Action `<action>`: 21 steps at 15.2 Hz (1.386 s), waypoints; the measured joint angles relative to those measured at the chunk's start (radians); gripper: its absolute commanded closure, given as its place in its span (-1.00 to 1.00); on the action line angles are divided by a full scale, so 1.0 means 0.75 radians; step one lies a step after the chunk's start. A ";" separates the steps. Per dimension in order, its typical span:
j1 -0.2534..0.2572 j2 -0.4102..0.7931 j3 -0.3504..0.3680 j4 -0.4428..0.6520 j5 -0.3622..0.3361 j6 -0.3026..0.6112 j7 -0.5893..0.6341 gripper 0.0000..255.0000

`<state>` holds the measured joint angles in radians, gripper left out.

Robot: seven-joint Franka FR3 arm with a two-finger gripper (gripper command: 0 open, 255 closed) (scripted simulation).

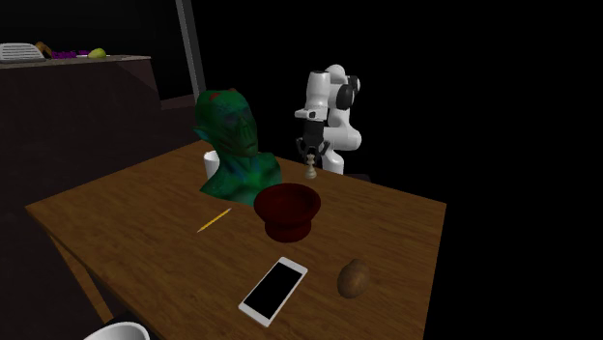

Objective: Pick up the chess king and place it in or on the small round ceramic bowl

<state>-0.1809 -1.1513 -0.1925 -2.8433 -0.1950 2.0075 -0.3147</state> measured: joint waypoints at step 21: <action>0.041 0.102 0.054 0.404 0.059 -0.302 -0.004 1.00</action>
<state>-0.1499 -1.0747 -0.1516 -2.5405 -0.1508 1.7808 -0.3174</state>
